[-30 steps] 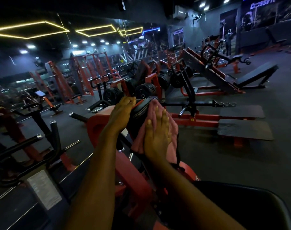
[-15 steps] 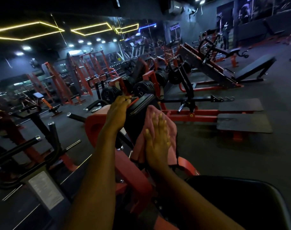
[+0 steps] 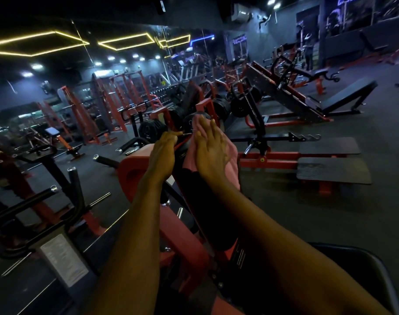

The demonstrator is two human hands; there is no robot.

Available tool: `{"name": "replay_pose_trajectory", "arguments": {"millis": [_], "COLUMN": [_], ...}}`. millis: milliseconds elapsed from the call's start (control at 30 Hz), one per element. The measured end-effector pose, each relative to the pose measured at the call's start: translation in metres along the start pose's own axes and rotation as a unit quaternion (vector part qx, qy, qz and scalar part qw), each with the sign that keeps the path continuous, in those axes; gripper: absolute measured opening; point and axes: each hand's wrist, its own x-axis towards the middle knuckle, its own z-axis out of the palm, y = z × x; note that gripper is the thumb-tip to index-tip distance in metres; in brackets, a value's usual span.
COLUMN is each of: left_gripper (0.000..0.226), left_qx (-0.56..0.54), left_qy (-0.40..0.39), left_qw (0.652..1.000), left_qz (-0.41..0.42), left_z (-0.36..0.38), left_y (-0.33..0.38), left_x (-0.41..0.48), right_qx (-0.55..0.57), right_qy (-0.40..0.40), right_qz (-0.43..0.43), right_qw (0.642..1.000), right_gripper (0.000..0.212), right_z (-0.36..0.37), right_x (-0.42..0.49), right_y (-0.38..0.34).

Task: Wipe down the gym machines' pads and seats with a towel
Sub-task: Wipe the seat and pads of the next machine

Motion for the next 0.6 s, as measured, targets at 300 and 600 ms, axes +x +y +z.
{"name": "replay_pose_trajectory", "arguments": {"millis": [300, 600], "left_gripper": [0.069, 0.057], "left_qx": [0.004, 0.016], "left_qy": [-0.047, 0.015], "left_qw": [0.999, 1.0], "left_qz": [-0.011, -0.018], "left_z": [-0.004, 0.004], "left_y": [0.005, 0.01], "left_x": [0.001, -0.006], "right_qx": [-0.023, -0.041], "right_qy": [0.038, 0.121], "right_qz": [0.084, 0.141], "right_qw": [0.995, 0.982], "right_gripper": [0.085, 0.036], "right_z": [-0.003, -0.011], "right_x": [-0.049, -0.072], "right_y": [0.094, 0.118]}}
